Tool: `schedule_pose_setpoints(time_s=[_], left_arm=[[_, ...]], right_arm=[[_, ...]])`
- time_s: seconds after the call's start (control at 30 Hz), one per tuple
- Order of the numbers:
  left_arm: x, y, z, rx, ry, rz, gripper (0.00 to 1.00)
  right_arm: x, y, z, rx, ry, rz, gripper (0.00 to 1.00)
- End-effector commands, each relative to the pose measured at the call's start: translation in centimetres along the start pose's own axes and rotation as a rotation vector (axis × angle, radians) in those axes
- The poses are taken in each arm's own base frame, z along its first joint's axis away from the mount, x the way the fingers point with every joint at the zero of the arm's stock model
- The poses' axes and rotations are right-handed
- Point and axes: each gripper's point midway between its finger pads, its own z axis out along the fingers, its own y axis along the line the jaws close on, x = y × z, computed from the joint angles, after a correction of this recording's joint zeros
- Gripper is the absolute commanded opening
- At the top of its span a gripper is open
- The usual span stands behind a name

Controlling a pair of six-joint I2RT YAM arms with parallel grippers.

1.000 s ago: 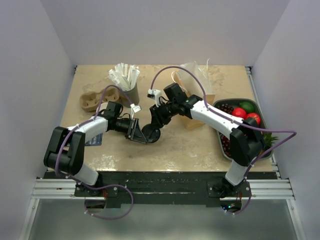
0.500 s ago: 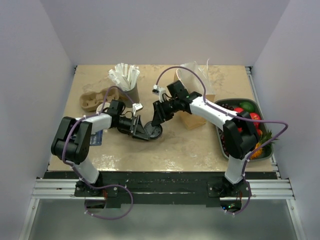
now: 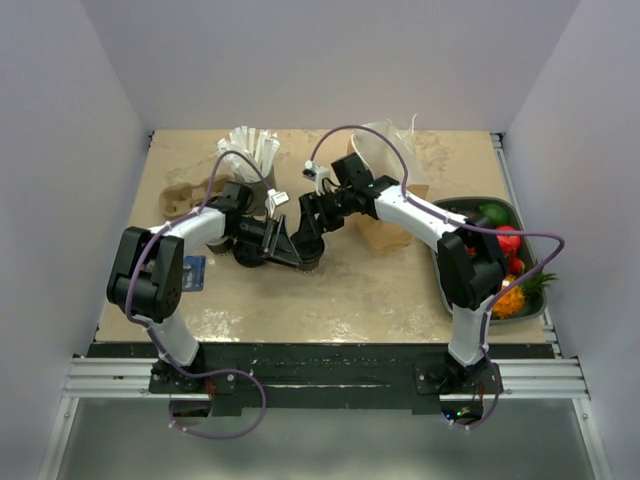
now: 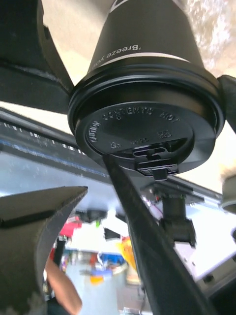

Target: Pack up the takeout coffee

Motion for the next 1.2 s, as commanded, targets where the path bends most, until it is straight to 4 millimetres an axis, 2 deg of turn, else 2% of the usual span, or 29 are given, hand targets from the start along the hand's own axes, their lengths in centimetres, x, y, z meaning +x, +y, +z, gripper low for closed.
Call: schedule_pose_setpoints(time_s=[0.0, 0.03, 0.07, 0.23, 0.47, 0.53, 0.63, 0.67, 0.7, 0.73, 0.77, 0.8, 0.83, 0.9, 0.93, 0.97, 1.0, 1.03, 1.07, 1.13, 1.17], left_arm=[[-0.8, -0.5, -1.2, -0.057, 0.001, 0.165, 0.66], [-0.8, -0.5, -1.4, -0.07, 0.004, 0.177, 0.66], [-0.8, -0.4, -1.5, -0.08, 0.007, 0.2, 0.67], [-0.2, 0.4, -2.2, -0.159, 0.036, 0.237, 0.7], [-1.2, -0.1, -3.6, -0.25, 0.019, 0.349, 0.73], [-1.3, -0.5, -4.1, -0.268, 0.02, 0.39, 0.74], [-1.6, -2.8, -5.1, -0.267, -0.008, 0.508, 0.75], [-1.8, -3.6, -5.4, -0.265, -0.019, 0.555, 0.99], [-2.4, -4.9, -5.9, -0.259, -0.044, 0.659, 0.99], [-2.7, -7.6, -7.0, -0.272, -0.109, 0.779, 1.0], [-4.0, -8.6, -7.6, -0.299, -0.186, 0.892, 1.0], [-5.0, -9.6, -8.5, -0.35, -0.258, 0.919, 1.0], [-5.5, -11.8, -9.6, -0.38, -0.336, 0.999, 1.0], [-7.7, -13.7, -11.0, -0.431, -0.441, 1.062, 1.0], [-8.5, -13.8, -11.2, -0.447, -0.454, 1.054, 1.0], [-9.7, -15.1, -11.9, -0.458, -0.474, 1.068, 1.0], [-10.5, -15.1, -12.1, -0.475, -0.483, 1.04, 1.0], [-11.5, -14.2, -11.8, -0.481, -0.464, 1.002, 1.0], [-12.4, -15.2, -12.2, -0.479, -0.477, 1.004, 1.0], [-13.6, -14.6, -12.0, -0.485, -0.485, 0.938, 1.0], [-14.2, -14.7, -12.1, -0.491, -0.497, 0.932, 1.0]], right_arm=[[-2.1, 3.0, -0.9, -0.051, -0.045, -0.09, 0.76], [-2.2, 3.1, -1.1, -0.044, -0.051, -0.097, 0.85], [-2.5, 3.3, -1.4, -0.04, -0.062, -0.106, 0.99], [-3.4, 2.7, -2.3, 0.024, -0.119, -0.164, 0.99], [-6.2, 2.6, -3.7, 0.091, -0.199, -0.3, 0.99], [-7.6, 3.7, -4.7, 0.087, -0.235, -0.358, 0.99], [-9.5, 6.2, -6.9, 0.051, -0.299, -0.468, 0.99], [-10.6, 7.3, -8.1, 0.043, -0.333, -0.51, 0.99], [-11.3, 9.0, -9.8, 0.032, -0.376, -0.549, 0.99], [-12.1, 10.4, -11.0, 0.016, -0.422, -0.596, 0.99], [-12.4, 11.5, -12.0, -0.003, -0.458, -0.628, 0.99], [-12.9, 12.6, -13.5, -0.004, -0.511, -0.658, 0.99], [-14.1, 15.0, -16.7, -0.003, -0.627, -0.727, 0.99], [-15.2, 15.3, -19.7, 0.093, -0.74, -0.733, 0.99], [-15.9, 16.1, -22.3, 0.144, -0.819, -0.732, 0.99], [-16.7, 15.5, -23.8, 0.216, -0.865, -0.707, 0.99], [-17.6, 14.2, -25.5, 0.314, -0.908, -0.673, 0.99], [-18.1, 12.4, -27.0, 0.403, -0.919, -0.649, 0.99], [-18.6, 11.4, -28.3, 0.472, -0.938, -0.626, 0.99], [-18.9, 7.0, -31.3, 0.657, -0.961, -0.534, 0.97], [-18.8, 5.3, -32.1, 0.714, -0.957, -0.5, 0.96]])
